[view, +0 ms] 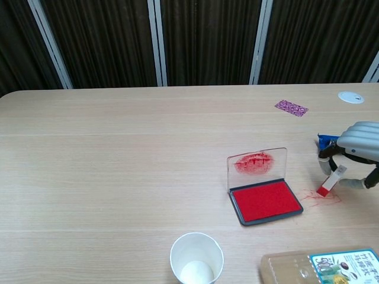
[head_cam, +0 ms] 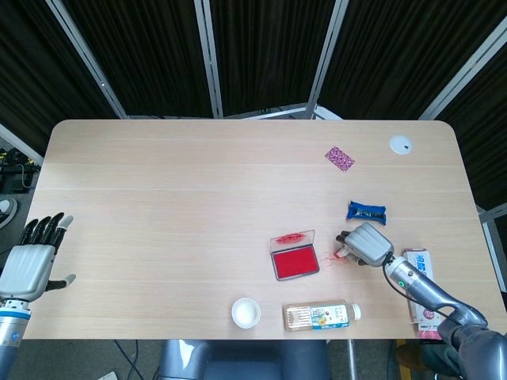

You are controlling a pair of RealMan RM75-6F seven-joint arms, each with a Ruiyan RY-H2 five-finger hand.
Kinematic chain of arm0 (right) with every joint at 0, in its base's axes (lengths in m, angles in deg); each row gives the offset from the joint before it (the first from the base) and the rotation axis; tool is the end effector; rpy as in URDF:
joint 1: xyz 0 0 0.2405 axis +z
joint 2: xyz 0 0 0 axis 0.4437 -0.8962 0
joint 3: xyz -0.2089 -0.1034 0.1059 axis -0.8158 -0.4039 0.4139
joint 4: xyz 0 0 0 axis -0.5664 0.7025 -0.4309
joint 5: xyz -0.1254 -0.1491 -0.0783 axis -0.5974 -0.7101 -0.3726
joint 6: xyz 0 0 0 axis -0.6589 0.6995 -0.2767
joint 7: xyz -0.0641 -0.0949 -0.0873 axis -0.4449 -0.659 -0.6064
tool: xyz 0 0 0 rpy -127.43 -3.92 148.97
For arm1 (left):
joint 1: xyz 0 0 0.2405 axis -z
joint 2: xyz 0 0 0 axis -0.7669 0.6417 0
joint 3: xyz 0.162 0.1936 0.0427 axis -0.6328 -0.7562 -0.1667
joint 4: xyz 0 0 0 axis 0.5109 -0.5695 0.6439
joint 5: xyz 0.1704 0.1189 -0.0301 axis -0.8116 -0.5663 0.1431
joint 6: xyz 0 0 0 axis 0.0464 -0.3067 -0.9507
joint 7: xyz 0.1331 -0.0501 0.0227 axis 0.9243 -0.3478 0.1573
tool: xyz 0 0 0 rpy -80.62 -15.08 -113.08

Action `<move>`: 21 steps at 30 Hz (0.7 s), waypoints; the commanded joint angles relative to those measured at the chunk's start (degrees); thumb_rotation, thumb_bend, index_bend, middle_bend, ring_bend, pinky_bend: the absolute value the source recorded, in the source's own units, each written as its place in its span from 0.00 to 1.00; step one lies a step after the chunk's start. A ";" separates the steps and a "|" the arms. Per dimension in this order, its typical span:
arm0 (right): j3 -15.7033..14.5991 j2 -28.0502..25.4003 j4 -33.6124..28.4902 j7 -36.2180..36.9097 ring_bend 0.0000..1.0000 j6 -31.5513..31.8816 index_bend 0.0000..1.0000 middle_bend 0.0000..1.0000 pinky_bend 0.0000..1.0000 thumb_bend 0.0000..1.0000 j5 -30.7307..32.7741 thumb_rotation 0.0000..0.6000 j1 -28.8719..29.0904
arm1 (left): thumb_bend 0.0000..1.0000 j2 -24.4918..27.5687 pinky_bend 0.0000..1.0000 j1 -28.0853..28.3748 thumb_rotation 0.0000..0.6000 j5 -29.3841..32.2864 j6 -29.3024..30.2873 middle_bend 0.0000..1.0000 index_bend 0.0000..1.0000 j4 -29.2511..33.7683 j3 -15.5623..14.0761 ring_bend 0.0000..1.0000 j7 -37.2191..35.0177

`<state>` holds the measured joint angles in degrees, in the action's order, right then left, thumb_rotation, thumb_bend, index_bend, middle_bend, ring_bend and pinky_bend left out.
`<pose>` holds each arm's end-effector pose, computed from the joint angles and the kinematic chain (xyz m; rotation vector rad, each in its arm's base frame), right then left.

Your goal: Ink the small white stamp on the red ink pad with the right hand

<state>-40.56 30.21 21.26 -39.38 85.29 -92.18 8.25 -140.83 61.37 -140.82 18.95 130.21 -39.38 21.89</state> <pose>-0.3136 -0.3312 0.0125 2.1934 -0.5987 0.7649 -0.2757 0.1994 0.1410 -1.5200 -0.8905 -0.6469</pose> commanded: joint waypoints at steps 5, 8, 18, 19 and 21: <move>0.30 -0.21 -0.34 -0.19 0.82 0.51 0.40 0.42 1.00 0.29 0.12 1.00 -0.10 | 0.00 0.02 0.00 -0.02 1.00 -0.12 0.03 0.00 0.00 0.04 -0.03 0.00 -0.05; 0.68 -0.28 -0.66 -0.51 0.82 0.89 0.39 0.42 1.00 0.29 0.34 1.00 -0.12 | 0.00 0.09 0.00 -0.08 1.00 -0.31 0.13 0.00 0.00 0.11 -0.09 0.00 -0.14; 1.75 -2.97 -4.61 -2.35 0.82 3.04 0.34 0.39 1.00 0.29 0.78 1.00 -0.29 | 0.00 0.85 0.00 -0.39 1.00 -1.50 0.51 0.00 0.00 0.66 -0.34 0.00 -1.42; 1.89 -3.48 -5.19 -2.61 0.82 3.55 0.34 0.39 1.00 0.29 0.83 1.00 -0.43 | 0.00 0.96 0.00 -0.43 1.00 -1.66 0.56 0.00 0.00 0.72 -0.37 0.00 -1.61; 2.40 -5.48 -7.59 -3.50 0.82 5.57 0.34 0.38 1.00 0.29 1.07 1.00 -1.01 | 0.00 1.35 0.00 -0.56 1.00 -2.30 0.77 0.00 0.00 0.91 -0.47 0.00 -2.34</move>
<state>-38.64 26.22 15.37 -42.09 89.36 -91.35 7.74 -139.66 60.88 -142.89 19.61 131.01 -39.79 19.78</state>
